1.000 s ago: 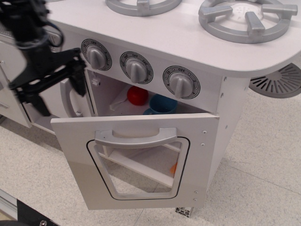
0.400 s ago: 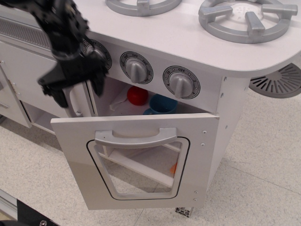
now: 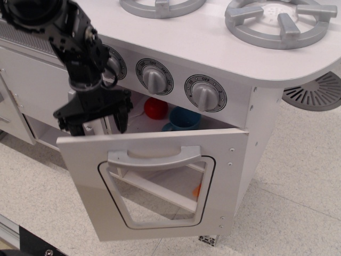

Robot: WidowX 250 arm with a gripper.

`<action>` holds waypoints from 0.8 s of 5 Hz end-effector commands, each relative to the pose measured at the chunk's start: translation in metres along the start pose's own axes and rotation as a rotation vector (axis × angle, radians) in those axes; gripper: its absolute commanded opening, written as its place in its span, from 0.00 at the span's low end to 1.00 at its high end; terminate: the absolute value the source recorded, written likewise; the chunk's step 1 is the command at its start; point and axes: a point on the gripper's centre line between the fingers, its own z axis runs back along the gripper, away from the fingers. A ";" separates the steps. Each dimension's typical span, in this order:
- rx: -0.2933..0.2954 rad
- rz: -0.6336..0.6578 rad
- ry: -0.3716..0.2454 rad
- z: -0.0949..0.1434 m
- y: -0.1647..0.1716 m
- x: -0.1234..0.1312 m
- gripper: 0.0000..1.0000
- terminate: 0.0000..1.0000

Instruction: Open oven

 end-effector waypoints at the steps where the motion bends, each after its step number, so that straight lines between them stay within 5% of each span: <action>1: 0.036 0.046 0.126 0.026 -0.012 -0.040 1.00 0.00; 4: -0.085 0.398 0.294 0.049 -0.033 -0.098 1.00 0.00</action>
